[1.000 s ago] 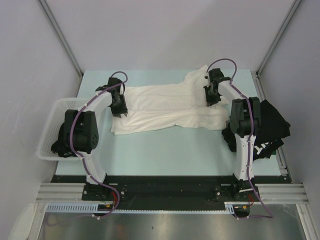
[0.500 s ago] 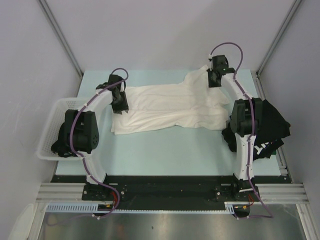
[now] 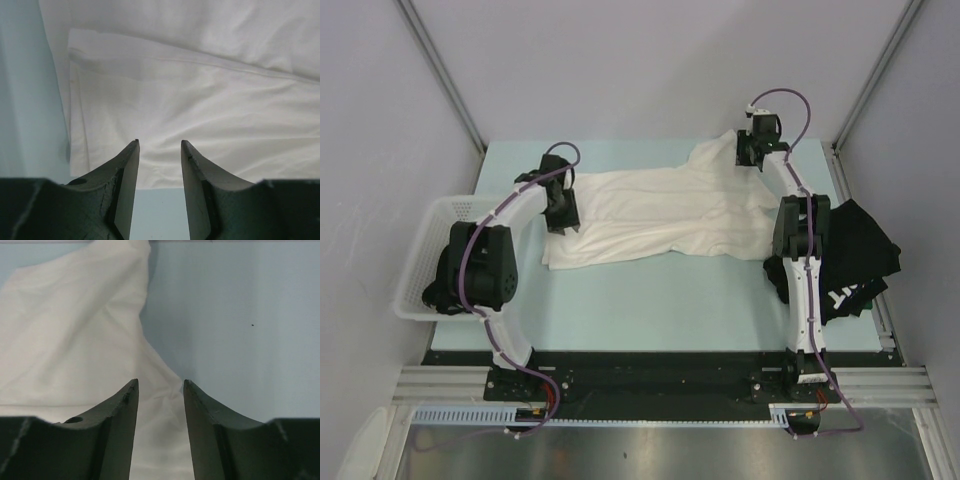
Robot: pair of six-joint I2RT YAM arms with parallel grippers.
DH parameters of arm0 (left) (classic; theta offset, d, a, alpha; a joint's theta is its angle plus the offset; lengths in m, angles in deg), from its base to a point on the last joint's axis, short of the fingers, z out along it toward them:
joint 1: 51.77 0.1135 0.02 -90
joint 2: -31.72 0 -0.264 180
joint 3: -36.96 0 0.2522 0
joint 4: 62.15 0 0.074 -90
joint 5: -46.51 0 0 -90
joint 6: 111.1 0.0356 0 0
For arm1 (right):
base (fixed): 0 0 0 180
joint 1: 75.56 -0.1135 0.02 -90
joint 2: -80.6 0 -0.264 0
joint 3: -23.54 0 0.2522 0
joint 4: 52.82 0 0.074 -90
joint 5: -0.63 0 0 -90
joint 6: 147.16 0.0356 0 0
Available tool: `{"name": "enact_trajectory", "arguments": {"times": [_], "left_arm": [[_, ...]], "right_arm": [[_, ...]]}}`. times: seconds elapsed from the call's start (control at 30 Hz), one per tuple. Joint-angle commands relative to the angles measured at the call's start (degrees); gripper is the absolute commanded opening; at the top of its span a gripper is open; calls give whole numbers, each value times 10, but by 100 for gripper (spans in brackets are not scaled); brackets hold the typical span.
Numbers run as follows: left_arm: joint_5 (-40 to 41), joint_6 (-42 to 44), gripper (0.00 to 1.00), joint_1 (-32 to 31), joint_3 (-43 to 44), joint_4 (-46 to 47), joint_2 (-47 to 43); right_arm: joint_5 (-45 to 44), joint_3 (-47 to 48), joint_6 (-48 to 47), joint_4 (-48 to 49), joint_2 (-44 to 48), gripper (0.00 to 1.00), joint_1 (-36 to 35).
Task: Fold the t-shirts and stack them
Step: Grap the side of the flattened tshirt furthest away from the robot with both arms
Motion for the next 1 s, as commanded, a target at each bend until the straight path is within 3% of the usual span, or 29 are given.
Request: {"name": "enact_trajectory", "arguments": {"times": [0.0, 0.5, 0.67, 0.9, 0.97], "left_arm": [[-5, 4, 45, -12, -7, 2, -41], [-2, -13, 45, -51, 10, -6, -31], [-1, -13, 45, -51, 20, -12, -29], [-2, -11, 45, -51, 25, -18, -28], [-3, -11, 45, -52, 28, -19, -28]], "right_arm": [[38, 41, 29, 42, -9, 47, 8], [47, -45, 8, 30, 26, 47, 31], [36, -66, -6, 25, 35, 42, 35], [45, -83, 1, -4, 43, 0, 39], [40, -95, 1, -9, 50, 0, 39]]}}
